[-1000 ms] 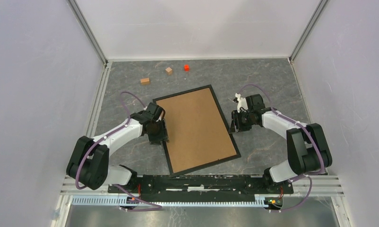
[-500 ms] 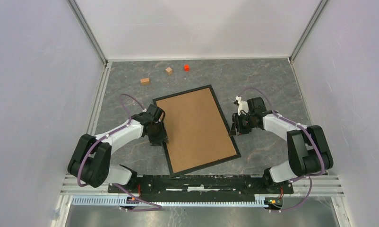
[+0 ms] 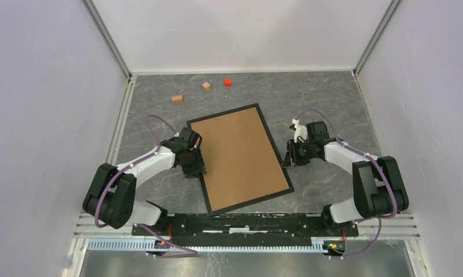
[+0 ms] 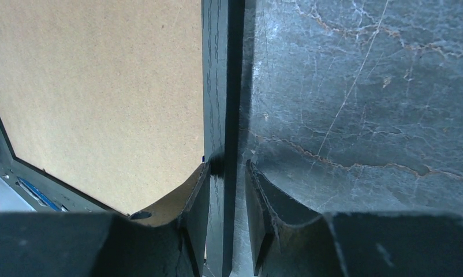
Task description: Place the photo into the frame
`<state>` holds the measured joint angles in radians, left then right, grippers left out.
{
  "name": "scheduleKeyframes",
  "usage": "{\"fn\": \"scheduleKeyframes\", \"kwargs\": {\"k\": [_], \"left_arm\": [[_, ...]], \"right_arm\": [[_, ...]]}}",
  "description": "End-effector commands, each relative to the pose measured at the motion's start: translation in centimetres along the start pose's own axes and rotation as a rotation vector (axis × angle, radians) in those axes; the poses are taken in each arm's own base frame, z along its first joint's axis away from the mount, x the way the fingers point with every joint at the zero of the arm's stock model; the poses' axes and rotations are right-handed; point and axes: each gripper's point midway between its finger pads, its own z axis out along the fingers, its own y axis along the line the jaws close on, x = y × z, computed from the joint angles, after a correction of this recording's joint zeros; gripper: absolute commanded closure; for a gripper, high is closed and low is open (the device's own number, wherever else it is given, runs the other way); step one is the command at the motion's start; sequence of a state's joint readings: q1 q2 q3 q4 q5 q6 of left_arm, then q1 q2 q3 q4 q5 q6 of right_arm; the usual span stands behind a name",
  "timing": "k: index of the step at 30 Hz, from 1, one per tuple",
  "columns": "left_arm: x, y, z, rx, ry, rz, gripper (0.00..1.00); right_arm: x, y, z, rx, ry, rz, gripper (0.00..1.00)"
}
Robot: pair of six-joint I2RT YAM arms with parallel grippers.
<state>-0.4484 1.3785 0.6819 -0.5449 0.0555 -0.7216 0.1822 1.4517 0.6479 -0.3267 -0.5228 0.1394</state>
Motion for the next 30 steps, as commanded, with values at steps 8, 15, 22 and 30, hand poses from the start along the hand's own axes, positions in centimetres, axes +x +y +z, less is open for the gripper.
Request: {"fn": "scheduleKeyframes", "kwargs": {"k": [8,15,22,30], "left_arm": [[0.3,1.0,1.2,-0.045,-0.004,-0.033,0.49],[-0.2,0.9,1.3,-0.067,0.026,0.038,0.50],[-0.4,0.6,1.7,-0.069,0.048,0.068,0.52],[-0.1,0.4,2.2,-0.062,0.065,0.081,0.53]], "right_arm": [[0.2,-1.5,0.9,0.049,0.006,-0.001,0.67],[1.2,-2.8,1.4,0.107,0.068,0.008,0.68],[2.8,-4.6,1.9,0.232,0.189,0.004,0.71],[4.6,-6.5,2.8,0.480,0.339,-0.058,0.70]]}}
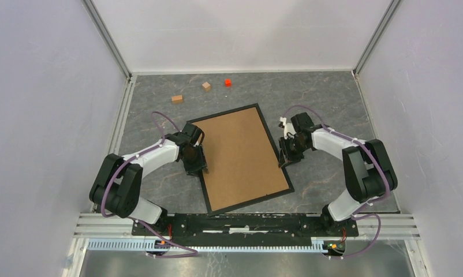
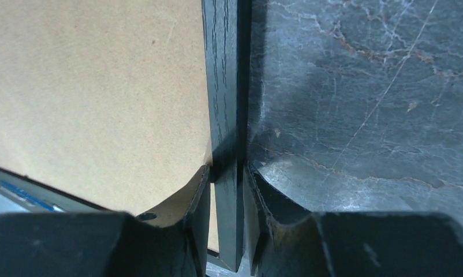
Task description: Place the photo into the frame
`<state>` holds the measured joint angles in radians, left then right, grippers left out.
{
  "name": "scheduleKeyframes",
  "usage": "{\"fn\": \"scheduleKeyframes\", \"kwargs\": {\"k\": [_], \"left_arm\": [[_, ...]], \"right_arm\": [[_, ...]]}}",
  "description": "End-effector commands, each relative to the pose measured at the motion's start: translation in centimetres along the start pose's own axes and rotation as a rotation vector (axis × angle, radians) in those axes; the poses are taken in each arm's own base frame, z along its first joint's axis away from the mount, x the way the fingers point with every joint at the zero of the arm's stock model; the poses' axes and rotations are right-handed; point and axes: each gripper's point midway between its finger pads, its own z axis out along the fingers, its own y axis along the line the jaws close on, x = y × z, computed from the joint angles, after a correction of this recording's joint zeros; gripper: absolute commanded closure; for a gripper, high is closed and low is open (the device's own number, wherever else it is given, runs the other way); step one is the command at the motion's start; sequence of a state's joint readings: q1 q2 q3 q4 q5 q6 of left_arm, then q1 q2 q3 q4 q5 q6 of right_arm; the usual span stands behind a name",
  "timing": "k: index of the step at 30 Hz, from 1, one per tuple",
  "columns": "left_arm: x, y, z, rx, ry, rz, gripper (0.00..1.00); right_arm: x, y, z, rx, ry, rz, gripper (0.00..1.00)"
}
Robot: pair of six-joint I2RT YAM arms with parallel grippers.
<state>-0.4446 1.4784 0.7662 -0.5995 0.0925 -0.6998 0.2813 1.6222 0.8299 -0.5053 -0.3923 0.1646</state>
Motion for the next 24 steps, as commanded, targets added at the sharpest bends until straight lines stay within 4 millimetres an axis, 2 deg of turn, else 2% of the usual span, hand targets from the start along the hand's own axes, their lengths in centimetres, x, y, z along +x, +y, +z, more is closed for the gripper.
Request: {"fn": "scheduleKeyframes", "kwargs": {"k": [1,4,6,8,9,11,13,15,18,21,24], "left_arm": [[-0.1,1.0,1.8,-0.043,-0.010,0.066,0.53],[0.0,1.0,2.0,-0.041,-0.011,0.070,0.53],[-0.2,1.0,2.0,-0.048,-0.008,0.078,0.53],[-0.3,1.0,1.8,-0.056,-0.008,0.086,0.53],[-0.4,1.1,1.7,-0.060,-0.012,0.092,0.53],[-0.8,1.5,1.4,-0.083,-0.028,0.099,0.53],[-1.1,1.8,1.3,-0.103,-0.045,0.106,0.53],[-1.1,1.9,1.2,-0.105,-0.046,0.107,0.53],[-0.8,1.9,1.3,-0.103,-0.037,0.107,0.53],[-0.6,1.9,1.2,-0.099,-0.038,0.105,0.54],[-0.7,1.7,1.0,-0.092,-0.045,0.109,0.54]], "right_arm": [[4.2,-6.1,3.1,0.386,0.164,-0.053,0.70],[4.2,-4.4,4.3,0.349,0.179,-0.103,0.67],[2.8,-0.9,4.4,0.157,0.140,-0.140,0.64],[-0.2,2.5,2.5,-0.011,0.021,-0.147,0.59],[-1.9,3.1,1.0,-0.030,-0.050,-0.145,0.53],[-5.3,3.4,-2.2,-0.018,-0.185,-0.157,0.46],[-8.0,2.8,-4.3,0.023,-0.286,-0.151,0.44],[-10.3,2.0,-5.3,0.079,-0.316,-0.130,0.44],[-13.1,2.1,-5.1,0.081,-0.322,-0.109,0.51],[-13.9,2.4,-4.1,0.034,-0.280,-0.099,0.57],[-11.7,2.2,-3.4,0.020,-0.207,-0.132,0.59]]}}
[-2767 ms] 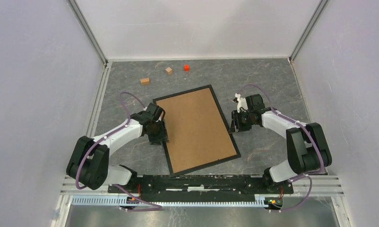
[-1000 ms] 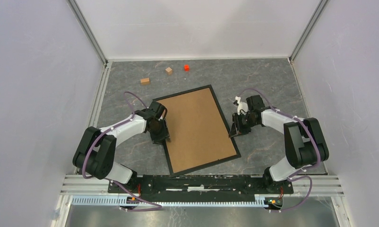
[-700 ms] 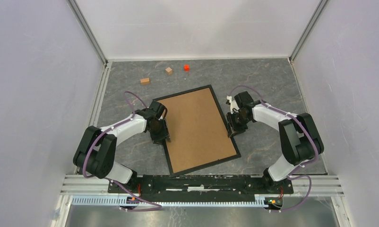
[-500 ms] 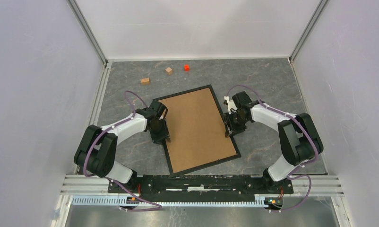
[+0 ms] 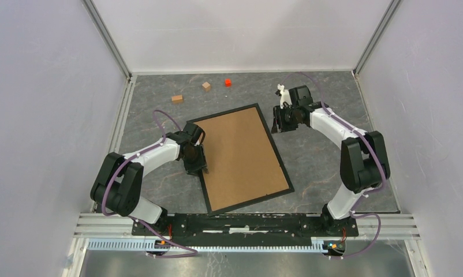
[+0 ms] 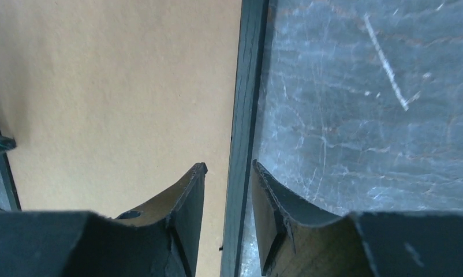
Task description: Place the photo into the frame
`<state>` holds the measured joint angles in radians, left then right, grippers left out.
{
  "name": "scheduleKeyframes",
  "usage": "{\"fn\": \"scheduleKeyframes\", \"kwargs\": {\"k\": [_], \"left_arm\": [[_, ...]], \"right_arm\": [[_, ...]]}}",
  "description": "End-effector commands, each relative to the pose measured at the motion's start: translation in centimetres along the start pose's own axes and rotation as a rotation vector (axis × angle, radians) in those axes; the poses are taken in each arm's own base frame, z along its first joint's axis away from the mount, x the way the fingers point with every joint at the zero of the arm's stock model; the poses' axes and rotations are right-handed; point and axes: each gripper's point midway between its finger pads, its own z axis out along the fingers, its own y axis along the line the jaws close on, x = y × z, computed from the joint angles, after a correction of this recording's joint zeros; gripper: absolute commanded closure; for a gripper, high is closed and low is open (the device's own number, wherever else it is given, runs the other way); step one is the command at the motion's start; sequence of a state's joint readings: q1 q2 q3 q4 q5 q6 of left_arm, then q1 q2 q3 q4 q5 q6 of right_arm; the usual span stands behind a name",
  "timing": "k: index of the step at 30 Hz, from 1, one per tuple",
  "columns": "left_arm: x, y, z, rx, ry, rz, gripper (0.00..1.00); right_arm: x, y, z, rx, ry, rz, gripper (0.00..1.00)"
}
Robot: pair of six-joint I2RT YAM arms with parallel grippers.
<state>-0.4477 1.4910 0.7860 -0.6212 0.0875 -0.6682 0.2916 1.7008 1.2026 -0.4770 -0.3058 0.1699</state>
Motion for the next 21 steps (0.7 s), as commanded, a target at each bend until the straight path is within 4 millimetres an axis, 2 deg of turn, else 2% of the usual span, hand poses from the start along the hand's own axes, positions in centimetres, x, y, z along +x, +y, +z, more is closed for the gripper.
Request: {"fn": "scheduleKeyframes", "kwargs": {"k": [1,4,6,8,11,15,21], "left_arm": [[-0.6,1.7,1.2,-0.082,-0.054,0.075,0.54],[-0.5,1.8,1.5,-0.091,-0.040,0.080,0.54],[-0.5,1.8,1.6,-0.090,-0.032,0.081,0.54],[-0.4,1.7,1.7,-0.088,-0.030,0.083,0.54],[-0.4,1.8,1.7,-0.094,-0.030,0.087,0.54],[-0.2,1.9,1.9,-0.092,-0.024,0.084,0.55],[-0.2,1.8,1.8,-0.087,-0.030,0.079,0.55]], "right_arm": [[3.7,0.0,-0.1,-0.024,0.113,-0.026,0.59],[6.1,-1.0,-1.4,0.040,0.140,-0.050,0.61],[7.8,-1.5,-1.9,0.071,0.179,-0.058,0.69],[9.9,-1.4,-1.9,0.073,0.240,-0.070,0.77],[12.4,-0.9,-1.7,0.079,0.310,-0.118,0.77],[13.4,0.1,-1.1,0.051,0.329,-0.141,0.75],[14.1,-0.4,-0.8,0.067,0.337,-0.140,0.78]]}}
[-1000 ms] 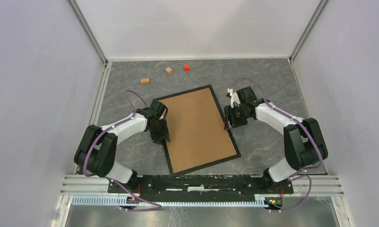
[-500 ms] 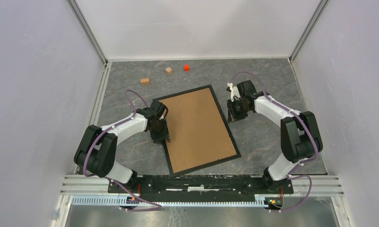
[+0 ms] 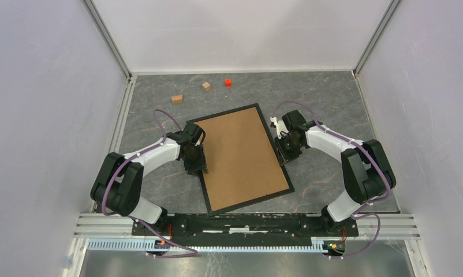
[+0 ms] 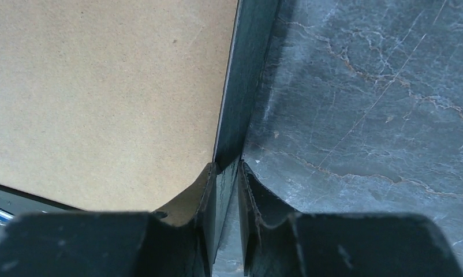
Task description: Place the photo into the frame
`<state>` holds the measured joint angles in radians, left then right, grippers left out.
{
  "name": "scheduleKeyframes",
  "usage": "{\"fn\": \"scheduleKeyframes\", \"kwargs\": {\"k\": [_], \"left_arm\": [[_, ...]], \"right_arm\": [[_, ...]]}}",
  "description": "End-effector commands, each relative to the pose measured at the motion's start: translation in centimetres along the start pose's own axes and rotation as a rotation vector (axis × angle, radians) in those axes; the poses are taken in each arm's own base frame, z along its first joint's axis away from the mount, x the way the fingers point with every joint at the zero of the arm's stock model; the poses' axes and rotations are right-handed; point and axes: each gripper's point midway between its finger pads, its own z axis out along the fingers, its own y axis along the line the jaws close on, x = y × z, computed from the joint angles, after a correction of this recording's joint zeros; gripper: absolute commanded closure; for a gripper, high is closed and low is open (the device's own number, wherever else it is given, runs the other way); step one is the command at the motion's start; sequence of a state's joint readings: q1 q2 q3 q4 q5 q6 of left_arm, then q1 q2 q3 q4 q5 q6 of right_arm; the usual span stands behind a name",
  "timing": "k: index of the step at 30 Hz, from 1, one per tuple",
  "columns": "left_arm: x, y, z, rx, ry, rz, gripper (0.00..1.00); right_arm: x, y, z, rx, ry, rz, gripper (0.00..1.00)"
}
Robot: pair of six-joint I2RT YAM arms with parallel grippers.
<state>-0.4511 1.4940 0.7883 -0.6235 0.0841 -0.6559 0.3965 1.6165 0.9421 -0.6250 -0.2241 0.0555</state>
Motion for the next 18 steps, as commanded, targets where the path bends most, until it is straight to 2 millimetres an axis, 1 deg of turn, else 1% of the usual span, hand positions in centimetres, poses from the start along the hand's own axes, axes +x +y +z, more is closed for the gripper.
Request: {"fn": "scheduleKeyframes", "kwargs": {"k": [1,3,6,14,18], "left_arm": [[-0.2,1.7,1.7,-0.082,-0.033,0.065,0.56],[-0.2,1.8,1.7,-0.081,-0.034,0.064,0.55],[-0.1,1.9,1.8,-0.085,-0.029,0.061,0.56],[0.0,1.8,1.8,-0.083,-0.030,0.061,0.56],[0.1,1.8,1.8,-0.083,-0.030,0.060,0.56]], "right_arm": [[0.8,-0.2,0.2,0.017,0.006,-0.016,0.79],[1.2,-0.1,0.3,0.009,0.013,-0.015,0.81],[1.6,0.3,0.2,-0.014,0.010,-0.014,0.79],[1.8,1.1,0.1,-0.057,-0.002,-0.010,0.78],[1.9,1.1,-0.2,-0.052,-0.011,-0.012,0.78]]}}
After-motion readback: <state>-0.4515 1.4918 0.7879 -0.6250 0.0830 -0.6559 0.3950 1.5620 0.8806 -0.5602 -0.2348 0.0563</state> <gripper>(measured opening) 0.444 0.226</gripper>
